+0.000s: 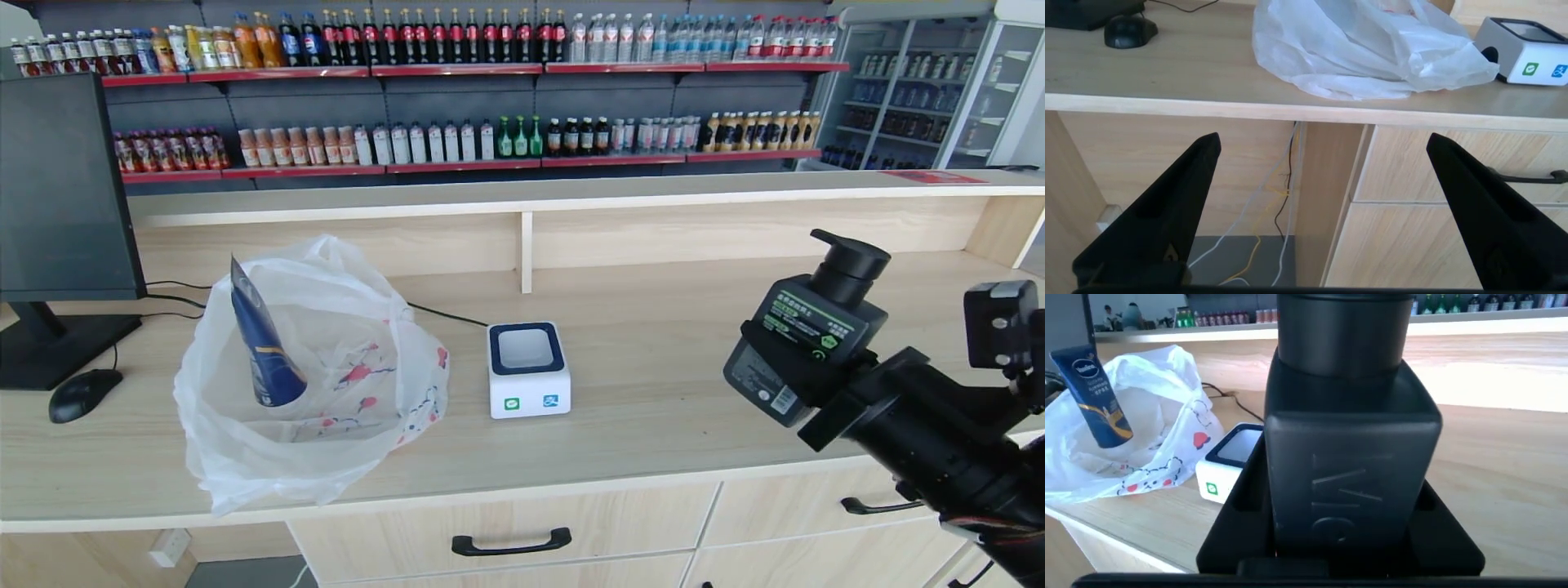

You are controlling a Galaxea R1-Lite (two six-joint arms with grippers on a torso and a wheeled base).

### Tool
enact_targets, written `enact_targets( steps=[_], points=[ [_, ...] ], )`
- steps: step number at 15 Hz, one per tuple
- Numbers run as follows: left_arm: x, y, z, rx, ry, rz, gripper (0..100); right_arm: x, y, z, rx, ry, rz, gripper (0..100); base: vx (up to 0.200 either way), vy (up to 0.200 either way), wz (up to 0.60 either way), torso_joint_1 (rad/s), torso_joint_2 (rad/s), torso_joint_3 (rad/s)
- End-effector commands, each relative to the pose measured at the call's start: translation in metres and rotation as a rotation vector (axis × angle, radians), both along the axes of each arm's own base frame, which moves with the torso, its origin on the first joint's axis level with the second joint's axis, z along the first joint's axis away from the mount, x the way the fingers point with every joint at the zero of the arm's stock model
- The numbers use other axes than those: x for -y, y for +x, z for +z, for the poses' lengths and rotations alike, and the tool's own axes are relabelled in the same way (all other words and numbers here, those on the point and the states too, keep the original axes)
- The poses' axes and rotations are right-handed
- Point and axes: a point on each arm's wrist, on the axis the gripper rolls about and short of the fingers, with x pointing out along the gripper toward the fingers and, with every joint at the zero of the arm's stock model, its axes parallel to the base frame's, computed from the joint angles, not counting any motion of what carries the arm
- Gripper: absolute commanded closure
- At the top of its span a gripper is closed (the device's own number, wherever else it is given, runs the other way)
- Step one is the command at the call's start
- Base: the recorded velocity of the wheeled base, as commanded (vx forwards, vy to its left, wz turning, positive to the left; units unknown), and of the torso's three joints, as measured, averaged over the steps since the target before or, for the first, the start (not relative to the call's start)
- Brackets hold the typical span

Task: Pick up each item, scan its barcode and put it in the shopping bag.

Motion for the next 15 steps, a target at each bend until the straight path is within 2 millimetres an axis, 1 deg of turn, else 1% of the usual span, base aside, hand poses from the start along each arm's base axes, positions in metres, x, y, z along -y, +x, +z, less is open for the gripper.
enact_targets(
  steps=[1,3,4,5,8,10,11,13,15],
  points=[
    [0.0,0.0,0.0,0.002,0.012,-0.003,0,-0.001,-0.009,0.007,0.031,0.016,0.027,100,0.0,0.0,0.0,0.0,0.0,0.0],
    [0.0,0.0,0.0,0.002,0.018,-0.001,0,-0.008,-0.017,0.006,0.01,0.042,0.086,100,0.0,0.0,0.0,0.0,0.0,0.0],
    [0.0,0.0,0.0,0.002,0.017,-0.001,0,-0.014,-0.025,0.006,0.0,0.058,0.139,100,0.0,0.0,0.0,0.0,0.0,0.0],
    [0.0,0.0,0.0,0.002,0.017,-0.001,0,-0.014,-0.032,0.011,0.014,0.089,0.174,100,0.0,0.0,0.0,0.0,0.0,0.0],
    [0.0,0.0,0.0,0.002,0.018,-0.001,0,-0.018,-0.03,0.016,-0.021,0.169,0.253,100,0.0,0.0,0.0,0.0,0.0,0.0],
    [0.0,0.0,0.0,0.002,0.018,-0.001,0,-0.019,-0.03,0.009,-0.099,0.207,0.31,100,0.0,0.0,0.0,0.0,0.0,0.0],
    [0.0,0.0,0.0,0.002,0.018,-0.001,0,-0.02,-0.027,0.005,-0.139,0.23,0.31,100,0.0,0.0,0.0,0.0,0.0,0.0],
    [0.0,0.0,0.0,0.002,0.018,-0.001,0,-0.021,-0.028,0.003,-0.185,0.281,0.332,100,0.0,0.0,0.0,0.0,0.0,0.0],
    [0.0,0.0,0.0,0.002,0.017,-0.001,0,-0.021,-0.032,0.0,-0.22,0.296,0.349,100,0.0,0.0,0.0,0.0,0.0,0.0]
  ],
)
